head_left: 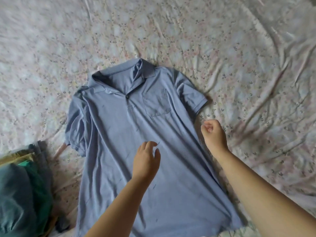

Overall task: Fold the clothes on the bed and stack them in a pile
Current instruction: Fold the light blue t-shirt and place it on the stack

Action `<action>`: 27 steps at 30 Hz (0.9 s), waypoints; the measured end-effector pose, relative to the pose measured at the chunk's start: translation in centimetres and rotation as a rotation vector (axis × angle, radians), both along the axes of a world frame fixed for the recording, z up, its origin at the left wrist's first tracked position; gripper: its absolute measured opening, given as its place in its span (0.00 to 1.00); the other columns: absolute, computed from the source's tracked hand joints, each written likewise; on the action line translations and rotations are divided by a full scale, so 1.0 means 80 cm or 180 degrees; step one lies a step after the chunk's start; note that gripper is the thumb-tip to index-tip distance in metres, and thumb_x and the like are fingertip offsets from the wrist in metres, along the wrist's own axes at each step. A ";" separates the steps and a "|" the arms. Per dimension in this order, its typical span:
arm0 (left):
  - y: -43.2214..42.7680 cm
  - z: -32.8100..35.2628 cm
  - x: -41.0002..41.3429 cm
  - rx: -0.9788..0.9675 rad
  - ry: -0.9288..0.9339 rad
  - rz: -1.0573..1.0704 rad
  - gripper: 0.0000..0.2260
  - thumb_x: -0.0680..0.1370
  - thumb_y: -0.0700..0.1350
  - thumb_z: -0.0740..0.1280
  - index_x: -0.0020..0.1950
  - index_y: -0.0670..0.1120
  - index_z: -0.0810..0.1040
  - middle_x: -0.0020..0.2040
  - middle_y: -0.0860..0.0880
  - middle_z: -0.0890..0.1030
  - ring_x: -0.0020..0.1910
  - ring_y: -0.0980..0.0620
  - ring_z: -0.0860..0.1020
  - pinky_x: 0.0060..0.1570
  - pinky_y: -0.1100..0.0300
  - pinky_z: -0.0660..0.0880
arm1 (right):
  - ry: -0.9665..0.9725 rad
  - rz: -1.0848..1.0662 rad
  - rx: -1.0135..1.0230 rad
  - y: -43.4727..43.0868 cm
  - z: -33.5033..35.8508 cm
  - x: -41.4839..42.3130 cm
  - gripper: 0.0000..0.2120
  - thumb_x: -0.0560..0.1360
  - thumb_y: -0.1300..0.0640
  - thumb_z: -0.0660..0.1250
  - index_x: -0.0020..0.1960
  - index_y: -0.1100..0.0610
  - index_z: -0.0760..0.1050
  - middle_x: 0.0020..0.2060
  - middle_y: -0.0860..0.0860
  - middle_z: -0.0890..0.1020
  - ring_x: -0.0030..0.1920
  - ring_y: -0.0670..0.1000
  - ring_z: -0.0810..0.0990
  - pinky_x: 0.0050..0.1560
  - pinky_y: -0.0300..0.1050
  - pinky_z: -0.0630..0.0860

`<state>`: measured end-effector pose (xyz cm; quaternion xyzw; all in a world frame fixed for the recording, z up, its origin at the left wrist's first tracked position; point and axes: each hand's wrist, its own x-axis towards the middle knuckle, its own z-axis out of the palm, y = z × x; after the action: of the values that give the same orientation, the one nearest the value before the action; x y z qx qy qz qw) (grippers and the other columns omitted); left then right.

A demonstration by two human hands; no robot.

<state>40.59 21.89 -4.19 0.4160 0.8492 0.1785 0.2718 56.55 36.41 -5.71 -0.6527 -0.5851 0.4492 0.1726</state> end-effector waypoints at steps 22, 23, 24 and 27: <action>0.173 -0.122 -0.044 -0.0081 0.1019 -0.1646 0.42 0.54 0.61 0.78 0.65 0.49 0.72 0.65 0.44 0.75 0.58 0.41 0.76 0.54 0.48 0.74 | 0.0870 -0.0902 -0.0092 0.160 -0.073 -0.035 0.08 0.76 0.58 0.64 0.39 0.54 0.69 0.31 0.47 0.70 0.31 0.42 0.67 0.32 0.32 0.65; 0.174 -0.122 -0.044 -0.0080 0.1009 -0.1627 0.42 0.54 0.62 0.78 0.65 0.49 0.73 0.65 0.45 0.75 0.58 0.41 0.76 0.54 0.47 0.74 | 0.0931 -0.0752 -0.0242 0.152 -0.074 -0.037 0.07 0.75 0.58 0.66 0.39 0.55 0.70 0.31 0.47 0.70 0.31 0.40 0.68 0.31 0.30 0.65; 0.174 -0.123 -0.044 -0.0075 0.0998 -0.1620 0.42 0.55 0.61 0.77 0.66 0.48 0.73 0.65 0.45 0.74 0.59 0.41 0.76 0.55 0.47 0.74 | 0.0965 -0.0622 -0.0403 0.144 -0.078 -0.039 0.04 0.74 0.59 0.67 0.42 0.56 0.72 0.33 0.47 0.73 0.33 0.39 0.70 0.33 0.29 0.66; 0.174 -0.119 -0.045 0.0027 0.0861 -0.1562 0.39 0.58 0.57 0.78 0.66 0.47 0.72 0.66 0.45 0.73 0.61 0.40 0.74 0.58 0.46 0.71 | 0.0859 -0.0548 -0.0830 0.137 -0.086 -0.046 0.18 0.72 0.64 0.68 0.61 0.60 0.72 0.51 0.53 0.78 0.51 0.50 0.77 0.50 0.41 0.75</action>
<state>37.02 35.80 -13.74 0.6304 0.7509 0.0538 0.1894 52.86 47.39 -12.56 -0.6510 -0.4357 0.5881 0.2012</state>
